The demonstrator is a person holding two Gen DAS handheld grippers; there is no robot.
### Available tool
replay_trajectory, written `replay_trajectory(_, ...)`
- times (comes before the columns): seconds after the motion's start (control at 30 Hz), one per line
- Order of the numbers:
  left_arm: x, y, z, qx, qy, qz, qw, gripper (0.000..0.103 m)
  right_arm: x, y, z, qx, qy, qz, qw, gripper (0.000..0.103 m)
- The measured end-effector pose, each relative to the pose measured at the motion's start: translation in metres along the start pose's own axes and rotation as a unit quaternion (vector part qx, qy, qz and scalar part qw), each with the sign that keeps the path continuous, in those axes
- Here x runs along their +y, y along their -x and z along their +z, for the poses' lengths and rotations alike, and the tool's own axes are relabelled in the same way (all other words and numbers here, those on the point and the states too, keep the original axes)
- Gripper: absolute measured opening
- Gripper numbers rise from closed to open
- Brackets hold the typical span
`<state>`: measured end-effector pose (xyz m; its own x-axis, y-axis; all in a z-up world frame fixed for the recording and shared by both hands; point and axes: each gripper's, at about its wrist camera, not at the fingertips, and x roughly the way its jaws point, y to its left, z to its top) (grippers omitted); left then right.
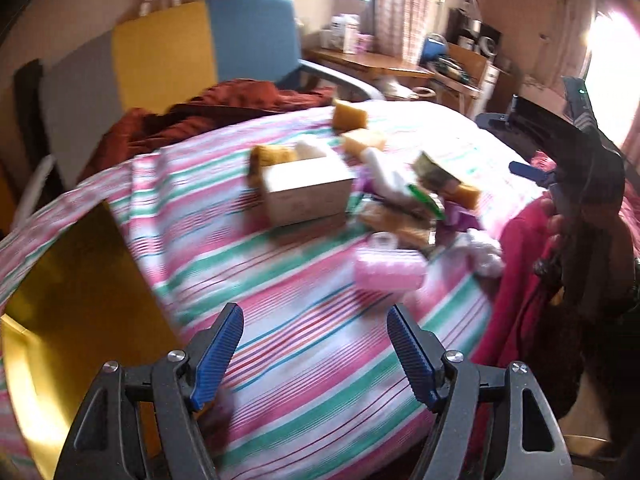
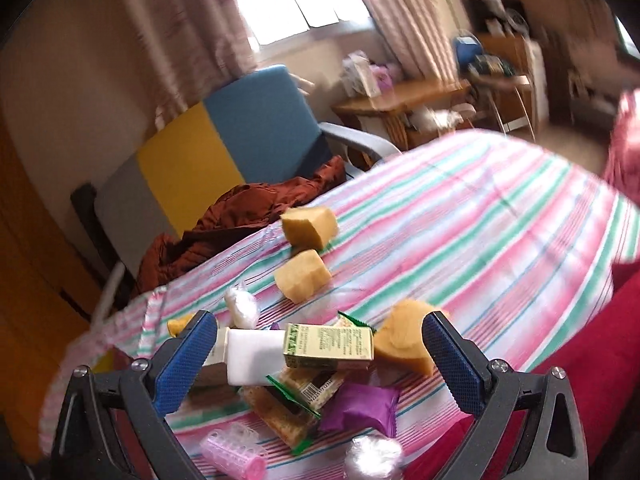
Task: Organize objects
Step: 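Grasp the pink hair roller with the left tool while the right tool grasps a plastic-wrapped white bundle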
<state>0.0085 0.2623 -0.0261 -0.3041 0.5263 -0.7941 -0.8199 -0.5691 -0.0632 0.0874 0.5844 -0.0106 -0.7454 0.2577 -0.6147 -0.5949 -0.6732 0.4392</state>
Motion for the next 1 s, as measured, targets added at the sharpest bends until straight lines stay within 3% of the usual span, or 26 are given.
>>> replay_trajectory(0.1,-0.015,-0.021,0.007,0.016,-0.008,-0.031,0.9993,0.076,-0.011,0.008,0.003,-0.028,-0.031,0.008,0.999,0.103)
replay_trajectory(0.33,-0.045,-0.071,0.023,0.053,-0.014,-0.053,0.9971,0.076,-0.003,0.008,0.002,-0.024,-0.014,0.010,1.000,0.103)
replay_trajectory(0.53,-0.058,-0.116,0.030,0.088,-0.027,-0.039,0.9950,0.075,-0.006,0.006,0.002,-0.019,-0.015,0.017,1.000,0.103)
replay_trajectory(0.57,-0.057,-0.120,0.029,0.093,-0.025,-0.036,0.9947,0.067,-0.007,0.006,0.003,-0.018,-0.017,0.018,1.000,0.103)
replay_trajectory(0.67,-0.047,-0.115,0.023,0.079,-0.002,-0.062,0.9949,0.066,-0.009,0.005,0.002,-0.013,-0.022,0.019,0.999,0.103)
replay_trajectory(0.87,-0.028,-0.095,0.000,0.062,0.022,-0.047,0.9967,0.066,-0.007,-0.004,0.003,0.012,-0.018,0.014,1.000,0.103)
replay_trajectory(0.93,-0.023,-0.083,-0.007,0.055,0.023,-0.043,0.9973,0.066,-0.005,-0.011,0.003,0.040,-0.013,0.015,0.999,0.103)
replay_trajectory(1.0,-0.018,-0.066,-0.012,0.042,0.026,-0.041,0.9980,0.066,-0.001,-0.026,0.001,0.101,0.000,0.021,0.995,0.103)
